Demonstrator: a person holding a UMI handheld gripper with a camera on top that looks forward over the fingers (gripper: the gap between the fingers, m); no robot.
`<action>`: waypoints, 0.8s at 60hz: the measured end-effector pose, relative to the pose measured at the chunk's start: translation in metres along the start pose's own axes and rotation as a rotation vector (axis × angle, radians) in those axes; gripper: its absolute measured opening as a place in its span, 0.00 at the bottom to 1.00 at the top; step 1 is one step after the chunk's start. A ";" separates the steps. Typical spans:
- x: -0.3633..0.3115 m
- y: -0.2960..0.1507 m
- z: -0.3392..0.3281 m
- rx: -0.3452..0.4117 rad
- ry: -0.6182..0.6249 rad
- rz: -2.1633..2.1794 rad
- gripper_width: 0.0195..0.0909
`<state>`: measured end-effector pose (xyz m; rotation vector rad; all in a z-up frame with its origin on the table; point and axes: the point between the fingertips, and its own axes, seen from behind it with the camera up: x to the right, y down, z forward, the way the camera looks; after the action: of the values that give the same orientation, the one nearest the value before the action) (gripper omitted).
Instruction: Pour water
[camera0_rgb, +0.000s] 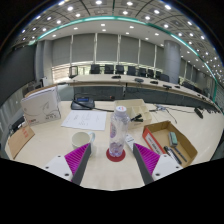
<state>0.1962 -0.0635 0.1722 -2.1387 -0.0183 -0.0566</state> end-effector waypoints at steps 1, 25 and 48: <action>-0.003 0.001 -0.009 -0.005 0.006 0.001 0.93; -0.091 0.023 -0.179 -0.006 0.069 0.011 0.93; -0.105 0.032 -0.227 0.037 0.111 0.017 0.93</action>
<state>0.0848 -0.2715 0.2623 -2.0951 0.0636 -0.1629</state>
